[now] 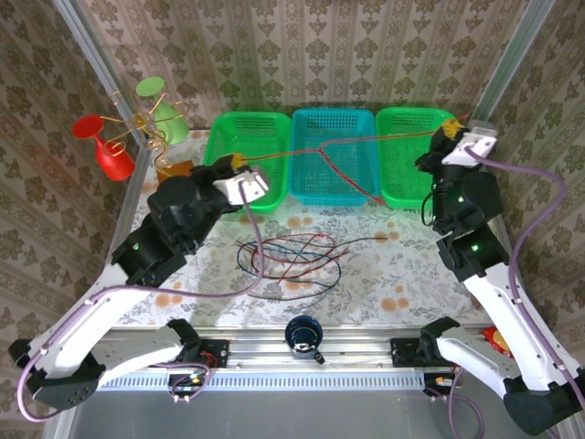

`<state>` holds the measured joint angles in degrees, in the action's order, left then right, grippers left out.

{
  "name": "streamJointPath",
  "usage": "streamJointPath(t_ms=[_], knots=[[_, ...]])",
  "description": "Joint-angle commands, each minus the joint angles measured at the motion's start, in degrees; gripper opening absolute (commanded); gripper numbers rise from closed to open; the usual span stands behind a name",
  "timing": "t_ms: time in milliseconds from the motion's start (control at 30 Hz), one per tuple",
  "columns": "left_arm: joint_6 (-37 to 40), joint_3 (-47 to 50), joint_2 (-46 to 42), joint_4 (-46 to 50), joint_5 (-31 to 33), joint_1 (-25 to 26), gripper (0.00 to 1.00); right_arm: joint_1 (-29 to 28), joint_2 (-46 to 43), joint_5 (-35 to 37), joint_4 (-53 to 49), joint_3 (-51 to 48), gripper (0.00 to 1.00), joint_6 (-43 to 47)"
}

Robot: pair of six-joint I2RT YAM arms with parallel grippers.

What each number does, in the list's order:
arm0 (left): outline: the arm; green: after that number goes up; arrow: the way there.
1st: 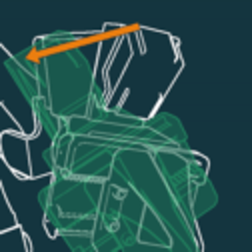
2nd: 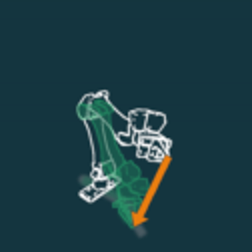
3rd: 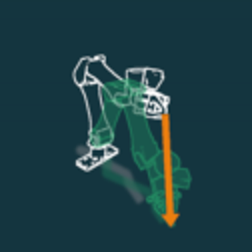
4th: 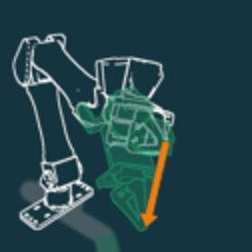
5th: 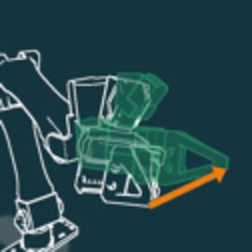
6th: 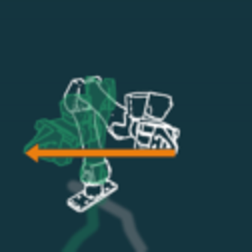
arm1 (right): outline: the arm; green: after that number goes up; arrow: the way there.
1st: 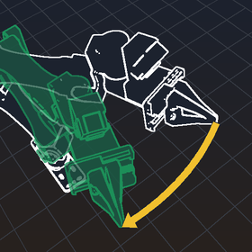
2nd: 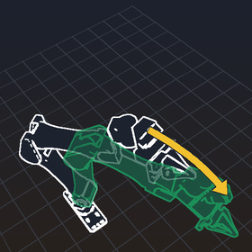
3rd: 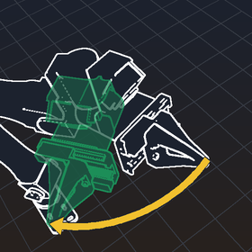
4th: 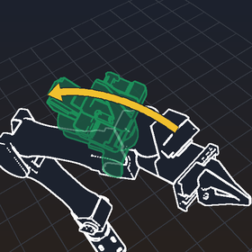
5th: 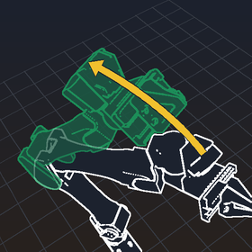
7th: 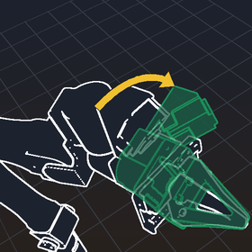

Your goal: Untangle the cables

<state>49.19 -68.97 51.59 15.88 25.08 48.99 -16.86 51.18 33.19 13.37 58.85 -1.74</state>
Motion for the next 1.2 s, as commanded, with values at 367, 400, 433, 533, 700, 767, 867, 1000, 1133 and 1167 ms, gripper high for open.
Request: streamJointPath(t_ms=[367, 400, 433, 533, 700, 767, 867, 1000, 1133, 1167], knots=[[-33.41, 6.25, -22.74, 8.08, 9.22, -8.78, 0.00, 15.33, 1.57, -5.76, -4.15, 2.32, 0.00, -9.15], [-34.97, 5.59, -22.40, 9.19, 7.63, -8.78, 0.00, 15.30, 1.65, -8.11, -4.30, 2.43, 0.00, -9.30], [-36.67, 4.44, -21.70, 10.54, 5.37, -8.81, 0.00, 15.28, 1.73, -10.57, -4.56, 2.56, 0.00, -9.62], [-41.17, 0.90, -17.53, 13.63, -0.94, -8.74, 0.00, 15.32, 1.44, -14.28, -6.36, 3.08, 0.00, -10.08], [-46.38, -0.67, -11.06, 8.95, -9.66, -8.89, 0.00, 15.29, -0.15, -18.39, -9.08, 4.66, 0.00, -9.59], [-47.31, 0.98, -9.29, 2.33, -11.84, -8.83, 0.00, 15.28, -0.55, -20.29, -10.10, 5.95, 0.00, -9.89], [-47.18, -0.06, -4.50, -0.50, -11.62, -9.98, 0.00, 15.26, -1.27, -23.59, -12.60, 8.45, 0.00, -12.42], [-42.85, -10.90, 7.07, 10.80, 1.37, -12.52, 0.00, 15.20, -2.25, -28.84, -13.33, 10.01, 0.00, -14.56], [-33.98, -13.69, 14.30, 6.41, 6.95, -14.76, 0.00, 15.15, -2.81, -29.99, -14.15, 10.58, 0.00, -14.21], [-32.20, -14.17, 15.55, 4.54, 6.45, -15.33, 0.00, 15.16, -2.90, -29.82, -14.10, 10.59, 0.00, -13.84]])
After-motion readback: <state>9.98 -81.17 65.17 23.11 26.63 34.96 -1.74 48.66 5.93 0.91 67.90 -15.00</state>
